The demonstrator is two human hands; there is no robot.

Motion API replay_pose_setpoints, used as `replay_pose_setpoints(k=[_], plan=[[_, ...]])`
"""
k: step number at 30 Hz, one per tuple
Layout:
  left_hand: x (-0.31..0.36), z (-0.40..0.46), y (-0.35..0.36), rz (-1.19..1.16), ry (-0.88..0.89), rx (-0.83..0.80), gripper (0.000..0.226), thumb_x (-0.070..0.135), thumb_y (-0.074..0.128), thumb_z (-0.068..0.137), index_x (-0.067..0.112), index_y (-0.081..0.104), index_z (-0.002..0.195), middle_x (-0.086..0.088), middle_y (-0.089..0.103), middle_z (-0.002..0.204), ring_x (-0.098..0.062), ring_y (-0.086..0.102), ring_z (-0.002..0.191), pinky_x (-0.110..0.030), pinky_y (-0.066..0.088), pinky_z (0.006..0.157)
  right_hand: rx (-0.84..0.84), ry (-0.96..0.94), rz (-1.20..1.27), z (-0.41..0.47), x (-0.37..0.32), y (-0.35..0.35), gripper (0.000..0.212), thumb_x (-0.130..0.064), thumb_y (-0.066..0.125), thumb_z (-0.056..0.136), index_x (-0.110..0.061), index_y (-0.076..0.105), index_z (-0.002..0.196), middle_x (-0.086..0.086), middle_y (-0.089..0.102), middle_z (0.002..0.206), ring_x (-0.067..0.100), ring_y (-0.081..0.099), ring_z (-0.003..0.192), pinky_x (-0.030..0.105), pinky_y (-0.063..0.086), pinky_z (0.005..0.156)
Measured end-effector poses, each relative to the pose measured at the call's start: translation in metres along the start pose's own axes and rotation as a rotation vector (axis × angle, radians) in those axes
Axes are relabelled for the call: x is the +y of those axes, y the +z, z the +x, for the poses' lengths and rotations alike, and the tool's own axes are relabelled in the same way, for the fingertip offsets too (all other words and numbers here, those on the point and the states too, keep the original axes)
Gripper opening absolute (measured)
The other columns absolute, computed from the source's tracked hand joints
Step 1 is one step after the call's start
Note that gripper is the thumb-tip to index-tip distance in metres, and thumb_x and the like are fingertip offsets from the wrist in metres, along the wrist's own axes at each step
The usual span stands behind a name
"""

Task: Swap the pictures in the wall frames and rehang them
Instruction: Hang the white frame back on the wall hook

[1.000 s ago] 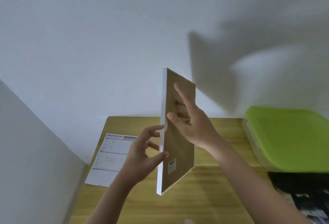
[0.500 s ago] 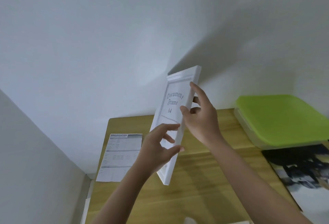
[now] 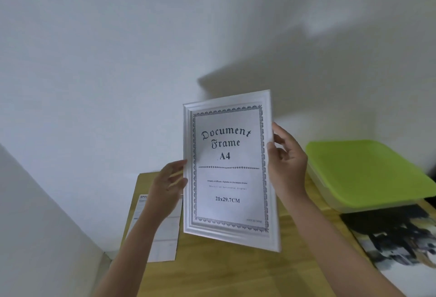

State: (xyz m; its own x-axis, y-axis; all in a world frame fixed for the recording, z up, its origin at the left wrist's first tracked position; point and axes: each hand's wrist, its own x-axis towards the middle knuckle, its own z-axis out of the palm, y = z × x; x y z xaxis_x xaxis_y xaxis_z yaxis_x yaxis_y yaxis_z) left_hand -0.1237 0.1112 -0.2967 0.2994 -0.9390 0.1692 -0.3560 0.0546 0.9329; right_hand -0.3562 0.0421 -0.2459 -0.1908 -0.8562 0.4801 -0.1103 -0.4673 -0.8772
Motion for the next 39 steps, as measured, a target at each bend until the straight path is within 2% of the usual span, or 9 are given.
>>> replay_pose_setpoints(k=[5, 8, 12, 19, 24, 26, 29, 31, 39], plan=[[0.031, 0.020, 0.010, -0.072, 0.034, 0.032, 0.047, -0.010, 0.059, 0.082, 0.019, 0.058, 0.119, 0.008, 0.066, 0.108, -0.001, 0.064, 0.091, -0.007, 0.050, 0.073, 0.002, -0.060, 0.073, 0.043, 0.001, -0.011, 0.040, 0.005, 0.052, 0.089, -0.021, 0.061, 0.117, 0.006, 0.067, 0.107, 0.011, 0.061, 0.091, 0.019, 0.049, 0.071], [0.056, 0.037, 0.018, -0.115, 0.088, 0.069, 0.046, -0.010, 0.061, 0.081, 0.023, 0.060, 0.113, 0.004, 0.066, 0.101, 0.002, 0.062, 0.083, -0.010, 0.051, 0.071, -0.014, -0.098, 0.106, 0.077, -0.007, -0.018, 0.041, 0.008, 0.050, 0.088, -0.020, 0.062, 0.115, 0.007, 0.067, 0.103, 0.009, 0.061, 0.088, 0.017, 0.049, 0.071], [0.096, 0.068, 0.023, -0.187, 0.176, 0.090, 0.047, -0.012, 0.060, 0.081, 0.027, 0.062, 0.106, 0.000, 0.066, 0.100, -0.009, 0.064, 0.087, -0.017, 0.053, 0.074, -0.026, -0.180, 0.164, 0.129, -0.023, -0.026, 0.040, 0.013, 0.047, 0.086, -0.010, 0.063, 0.114, 0.001, 0.069, 0.099, 0.012, 0.063, 0.089, 0.019, 0.050, 0.075], [0.186, 0.132, 0.033, -0.138, 0.404, 0.126, 0.062, -0.013, 0.061, 0.079, 0.037, 0.058, 0.116, -0.007, 0.065, 0.098, -0.018, 0.063, 0.087, -0.028, 0.056, 0.077, -0.007, -0.390, 0.203, 0.234, -0.064, -0.037, 0.035, 0.002, 0.048, 0.088, -0.008, 0.056, 0.121, 0.011, 0.067, 0.105, 0.016, 0.063, 0.091, 0.020, 0.049, 0.079], [0.240, 0.173, 0.040, -0.108, 0.548, 0.194, 0.066, -0.010, 0.063, 0.078, 0.043, 0.055, 0.117, -0.001, 0.065, 0.094, -0.017, 0.064, 0.085, -0.027, 0.057, 0.075, 0.027, -0.504, 0.198, 0.299, -0.096, -0.039, 0.040, 0.008, 0.047, 0.091, -0.018, 0.051, 0.122, -0.004, 0.062, 0.093, -0.004, 0.060, 0.078, 0.008, 0.045, 0.073], [0.254, 0.190, 0.043, -0.107, 0.587, 0.233, 0.067, -0.009, 0.063, 0.078, 0.046, 0.054, 0.115, 0.000, 0.066, 0.093, -0.015, 0.064, 0.085, -0.024, 0.056, 0.075, 0.036, -0.532, 0.192, 0.322, -0.104, -0.035, 0.042, 0.006, 0.046, 0.091, -0.021, 0.051, 0.123, 0.002, 0.062, 0.090, 0.001, 0.059, 0.077, 0.012, 0.047, 0.074], [0.269, 0.212, 0.050, -0.109, 0.606, 0.283, 0.066, -0.008, 0.063, 0.079, 0.047, 0.052, 0.114, 0.002, 0.067, 0.093, -0.012, 0.065, 0.085, -0.016, 0.053, 0.072, 0.043, -0.545, 0.187, 0.353, -0.110, -0.028, 0.042, 0.003, 0.046, 0.092, -0.027, 0.052, 0.123, 0.010, 0.061, 0.090, 0.018, 0.057, 0.075, 0.026, 0.049, 0.071], [0.274, 0.223, 0.054, -0.117, 0.617, 0.301, 0.066, -0.008, 0.062, 0.079, 0.045, 0.052, 0.117, 0.001, 0.067, 0.094, -0.012, 0.064, 0.086, -0.014, 0.052, 0.072, 0.051, -0.540, 0.196, 0.368, -0.110, -0.022, 0.044, 0.002, 0.046, 0.093, -0.028, 0.053, 0.123, 0.013, 0.061, 0.090, 0.020, 0.056, 0.074, 0.030, 0.048, 0.071], [0.269, 0.248, 0.066, -0.076, 0.638, 0.324, 0.067, -0.012, 0.059, 0.080, 0.037, 0.050, 0.124, 0.003, 0.066, 0.093, -0.007, 0.061, 0.086, -0.008, 0.049, 0.069, 0.061, -0.517, 0.222, 0.390, -0.085, -0.009, 0.041, 0.003, 0.046, 0.093, -0.024, 0.052, 0.124, -0.002, 0.060, 0.084, 0.003, 0.057, 0.067, 0.013, 0.048, 0.066]])
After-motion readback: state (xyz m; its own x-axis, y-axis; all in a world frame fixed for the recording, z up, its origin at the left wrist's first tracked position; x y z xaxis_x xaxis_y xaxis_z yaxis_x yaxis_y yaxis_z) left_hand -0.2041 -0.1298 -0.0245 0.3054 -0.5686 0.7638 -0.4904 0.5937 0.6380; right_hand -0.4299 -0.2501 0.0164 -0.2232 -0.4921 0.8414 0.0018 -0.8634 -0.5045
